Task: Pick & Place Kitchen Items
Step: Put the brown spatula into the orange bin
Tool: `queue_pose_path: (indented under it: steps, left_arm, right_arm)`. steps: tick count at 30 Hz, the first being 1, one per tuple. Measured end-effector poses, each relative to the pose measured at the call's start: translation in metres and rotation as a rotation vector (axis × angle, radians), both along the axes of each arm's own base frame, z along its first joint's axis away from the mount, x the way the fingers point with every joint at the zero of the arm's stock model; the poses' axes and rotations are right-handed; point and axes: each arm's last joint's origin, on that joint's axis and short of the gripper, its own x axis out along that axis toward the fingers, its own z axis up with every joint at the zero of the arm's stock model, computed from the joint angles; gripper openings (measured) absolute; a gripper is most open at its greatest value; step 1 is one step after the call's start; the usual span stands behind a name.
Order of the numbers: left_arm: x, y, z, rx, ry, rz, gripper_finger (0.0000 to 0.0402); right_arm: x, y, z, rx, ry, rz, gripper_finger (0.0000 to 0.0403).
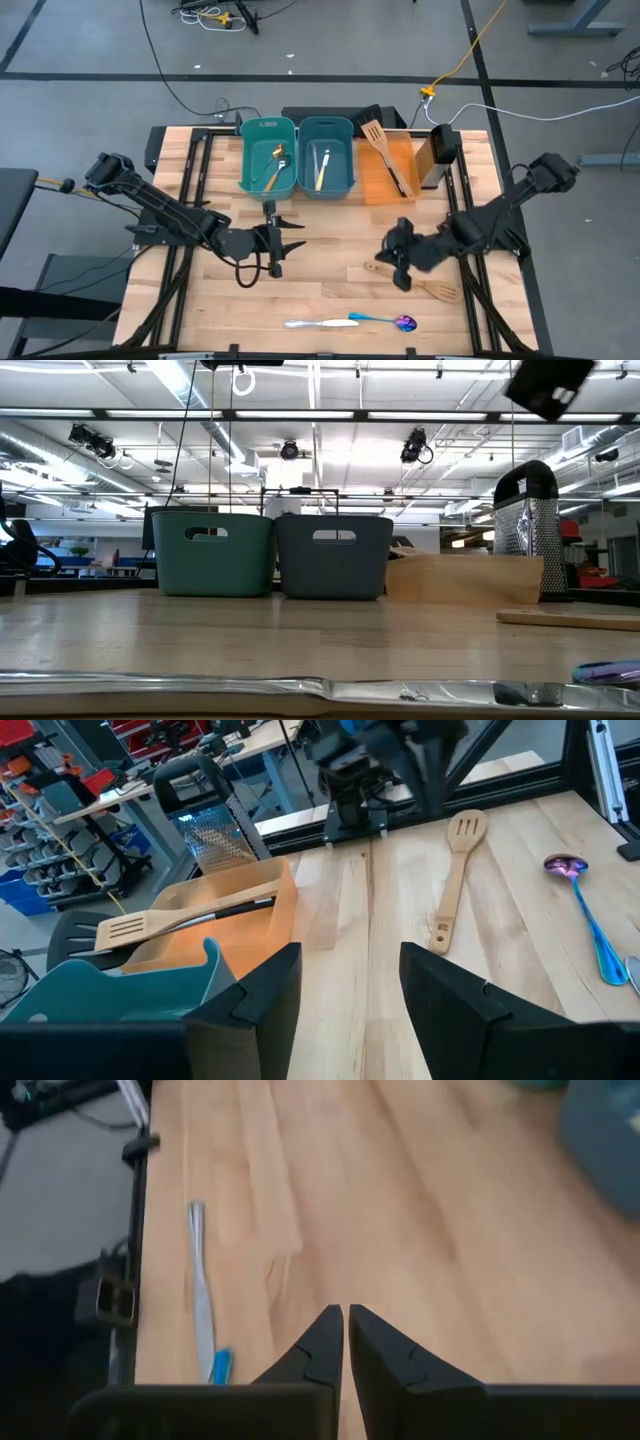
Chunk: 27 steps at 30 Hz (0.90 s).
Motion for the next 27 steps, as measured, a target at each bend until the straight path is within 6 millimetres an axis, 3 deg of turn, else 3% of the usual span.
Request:
queue_pose_path:
  steps: [9, 27]
  left_arm:
    - [0.000, 0.000, 0.000, 0.000, -0.001, 0.000, 0.0177]
    - [0.000, 0.000, 0.000, 0.000, 0.000, 0.000, 0.0177]
  right_arm:
    - [-0.022, 0.033, -0.026, 0.039, 0.193, -0.041, 0.0033]
    - [-0.045, 0.056, -0.071, 0.055, 0.604, -0.204, 0.0032]
